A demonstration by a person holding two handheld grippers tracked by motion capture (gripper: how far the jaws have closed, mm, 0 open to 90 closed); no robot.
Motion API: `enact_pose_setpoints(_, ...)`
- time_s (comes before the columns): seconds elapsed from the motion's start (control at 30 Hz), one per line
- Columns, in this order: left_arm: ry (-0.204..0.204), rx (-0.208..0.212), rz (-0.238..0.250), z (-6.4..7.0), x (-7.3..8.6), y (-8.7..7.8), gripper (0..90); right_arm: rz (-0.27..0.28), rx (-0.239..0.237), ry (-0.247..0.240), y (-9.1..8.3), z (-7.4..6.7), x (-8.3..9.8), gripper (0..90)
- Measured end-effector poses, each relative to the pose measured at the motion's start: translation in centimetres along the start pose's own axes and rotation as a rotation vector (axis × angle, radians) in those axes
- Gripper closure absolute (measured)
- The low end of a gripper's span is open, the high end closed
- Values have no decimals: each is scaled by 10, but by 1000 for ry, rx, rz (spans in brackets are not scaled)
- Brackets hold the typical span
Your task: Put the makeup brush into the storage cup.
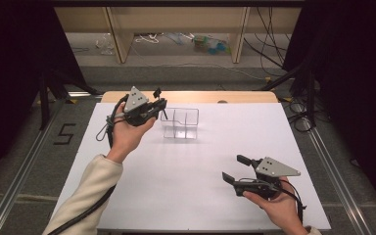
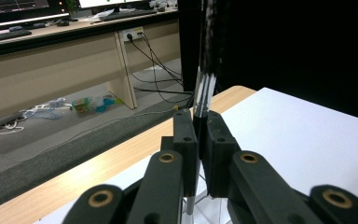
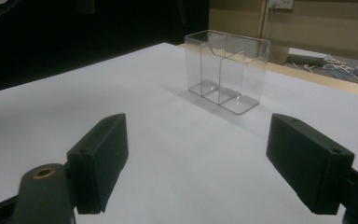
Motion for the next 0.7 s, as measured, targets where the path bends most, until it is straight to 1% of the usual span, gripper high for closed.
enact_pose_setpoints(0.03, 1, 0, 0, -1, 0, 1, 855, 1, -6, 3, 0, 0, 0, 220)
enact_pose_setpoints(0.13, 2, -2, -4, -1, -1, 2, 855, 1, -3, 0, 0, 0, 0, 220)
enact_pose_setpoints(0.17, -3, -3, -4, -1, -2, 2, 855, 18, 2, -24, 1, 2, -1, 219)
enact_pose_setpoints(0.2, 6, -3, -4, -1, -2, 3, 855, 13, -1, -16, 1, 2, -1, 219)
enact_pose_setpoints(0.23, 7, -3, -6, -2, -2, 3, 855, 18, 1, -23, 1, 2, -1, 219)
enact_pose_setpoints(0.37, 3, -7, -6, -3, -3, 5, 855, 17, 1, -23, 1, 2, -1, 220)
enact_pose_setpoints(0.5, 8, -10, -9, -5, -3, 6, 855, 14, 7, -23, 0, 2, -1, 220)
enact_pose_setpoints(0.57, 5, -15, -8, -6, -3, 6, 855, 15, 3, -24, 1, 2, -1, 220)
enact_pose_setpoints(0.6, -17, -15, -17, -5, -2, 6, 855, 14, 8, -24, 0, 3, -1, 220)
enact_pose_setpoints(0.63, -18, -16, -17, -5, -2, 6, 855, 14, 7, -24, 1, 3, -1, 220)
enact_pose_setpoints(0.67, 3, -16, -7, -7, -3, 7, 855, 17, 1, -23, 1, 2, -1, 220)
enact_pose_setpoints(0.7, 6, -16, -8, -7, -3, 8, 855, 16, 2, -23, 1, 2, -1, 220)
Point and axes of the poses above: each handheld gripper's, and its own axes: y roughly forward along the jaws, x roughly out of its underside, z roughly to its right, the point moved 5 cm from there along y, roughly forward along the jaws, and after that the axes turned 5 degrees about y, right-handed, at the moved point
